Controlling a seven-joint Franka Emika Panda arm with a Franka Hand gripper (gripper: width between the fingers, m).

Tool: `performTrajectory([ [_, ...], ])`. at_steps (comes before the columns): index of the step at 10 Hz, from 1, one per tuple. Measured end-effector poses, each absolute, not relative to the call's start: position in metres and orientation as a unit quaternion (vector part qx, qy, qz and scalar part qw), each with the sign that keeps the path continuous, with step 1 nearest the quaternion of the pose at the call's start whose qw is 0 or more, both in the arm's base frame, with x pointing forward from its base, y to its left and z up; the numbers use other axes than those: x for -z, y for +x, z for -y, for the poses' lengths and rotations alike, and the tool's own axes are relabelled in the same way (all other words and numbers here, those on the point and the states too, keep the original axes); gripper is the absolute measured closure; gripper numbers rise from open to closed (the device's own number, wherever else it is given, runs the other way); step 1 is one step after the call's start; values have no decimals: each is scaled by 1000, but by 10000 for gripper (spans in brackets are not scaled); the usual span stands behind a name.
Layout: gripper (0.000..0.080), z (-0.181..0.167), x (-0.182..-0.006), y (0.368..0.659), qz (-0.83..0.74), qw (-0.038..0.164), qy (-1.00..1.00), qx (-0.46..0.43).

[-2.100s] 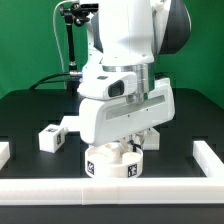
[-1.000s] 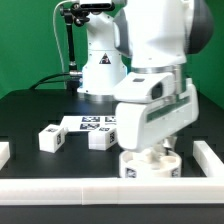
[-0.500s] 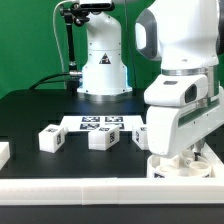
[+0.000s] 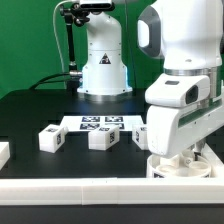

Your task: Assemble stool

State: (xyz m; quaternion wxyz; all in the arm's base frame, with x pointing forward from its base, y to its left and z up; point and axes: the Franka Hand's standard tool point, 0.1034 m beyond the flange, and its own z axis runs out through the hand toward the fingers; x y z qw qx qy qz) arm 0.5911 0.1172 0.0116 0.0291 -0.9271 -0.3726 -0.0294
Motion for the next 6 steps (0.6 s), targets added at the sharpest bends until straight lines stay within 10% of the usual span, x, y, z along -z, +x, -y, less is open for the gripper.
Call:
performTrajectory([
  [4, 669, -109, -11, 592, 368, 25, -929, 28],
  [6, 297, -99, -26, 595, 364, 20, -931, 34],
])
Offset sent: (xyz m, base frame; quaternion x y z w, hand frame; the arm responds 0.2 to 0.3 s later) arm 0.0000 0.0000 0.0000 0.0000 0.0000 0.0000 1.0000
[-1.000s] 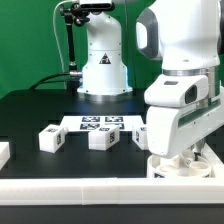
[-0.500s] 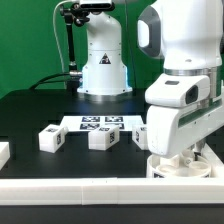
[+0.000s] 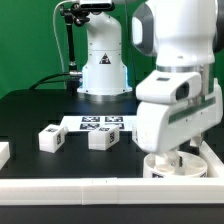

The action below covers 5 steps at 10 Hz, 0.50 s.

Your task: Assemble stool

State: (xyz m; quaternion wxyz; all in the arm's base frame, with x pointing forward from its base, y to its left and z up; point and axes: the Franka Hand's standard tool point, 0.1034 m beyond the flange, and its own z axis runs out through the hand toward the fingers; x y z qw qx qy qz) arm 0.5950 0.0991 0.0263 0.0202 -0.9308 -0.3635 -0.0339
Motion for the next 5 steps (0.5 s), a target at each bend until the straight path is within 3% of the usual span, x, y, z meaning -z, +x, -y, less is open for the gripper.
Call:
performTrajectory([
  [1, 297, -96, -35, 592, 365, 18, -930, 38],
  [2, 174, -92, -47, 588, 364, 16, -931, 41],
  [3, 157, -86, -68, 583, 361, 11, -931, 44],
  [5, 151, -82, -79, 572, 340, 10, -939, 45],
])
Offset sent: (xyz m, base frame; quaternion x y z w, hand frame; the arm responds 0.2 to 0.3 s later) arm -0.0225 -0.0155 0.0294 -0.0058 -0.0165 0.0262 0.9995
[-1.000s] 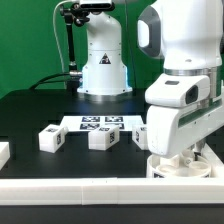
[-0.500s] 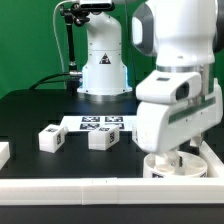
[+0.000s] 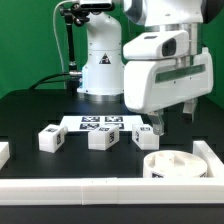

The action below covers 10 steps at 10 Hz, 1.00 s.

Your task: Assemble stool

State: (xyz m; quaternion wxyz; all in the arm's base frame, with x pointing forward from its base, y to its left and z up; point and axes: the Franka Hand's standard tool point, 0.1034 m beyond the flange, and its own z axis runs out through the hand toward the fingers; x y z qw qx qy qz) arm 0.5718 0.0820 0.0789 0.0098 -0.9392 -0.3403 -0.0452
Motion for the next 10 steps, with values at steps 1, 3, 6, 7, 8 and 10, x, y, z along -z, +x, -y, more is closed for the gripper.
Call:
performTrajectory([
  [1, 150, -77, -85, 559, 311, 9, -949, 45],
  [3, 150, -72, -84, 550, 290, 8, -956, 39],
  [6, 150, -73, -83, 550, 255, 12, -966, 39],
  [7, 150, -73, -83, 549, 202, 18, -978, 39],
  [8, 150, -71, -80, 544, 141, 22, -989, 36],
  [10, 150, -67, -73, 534, 51, 28, -998, 28],
])
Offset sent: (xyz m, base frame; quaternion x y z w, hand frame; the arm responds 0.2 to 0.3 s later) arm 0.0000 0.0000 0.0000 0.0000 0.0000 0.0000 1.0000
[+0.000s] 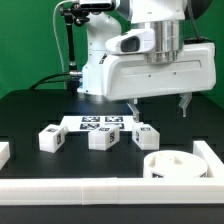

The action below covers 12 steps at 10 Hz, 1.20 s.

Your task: Assemble stool

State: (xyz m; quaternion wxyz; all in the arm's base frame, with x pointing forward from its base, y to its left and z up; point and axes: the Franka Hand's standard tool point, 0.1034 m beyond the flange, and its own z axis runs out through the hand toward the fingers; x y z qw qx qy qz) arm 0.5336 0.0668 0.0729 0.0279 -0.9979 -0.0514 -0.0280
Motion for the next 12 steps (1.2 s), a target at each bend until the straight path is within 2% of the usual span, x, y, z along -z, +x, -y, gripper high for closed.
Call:
performTrajectory([
  [3, 150, -69, -57, 516, -62, 37, -997, 31],
  [6, 150, -70, -57, 517, -74, 40, -996, 31],
  [9, 150, -75, -48, 508, -66, 24, -997, 19],
  [12, 150, -65, -46, 503, -68, 23, -995, -67],
])
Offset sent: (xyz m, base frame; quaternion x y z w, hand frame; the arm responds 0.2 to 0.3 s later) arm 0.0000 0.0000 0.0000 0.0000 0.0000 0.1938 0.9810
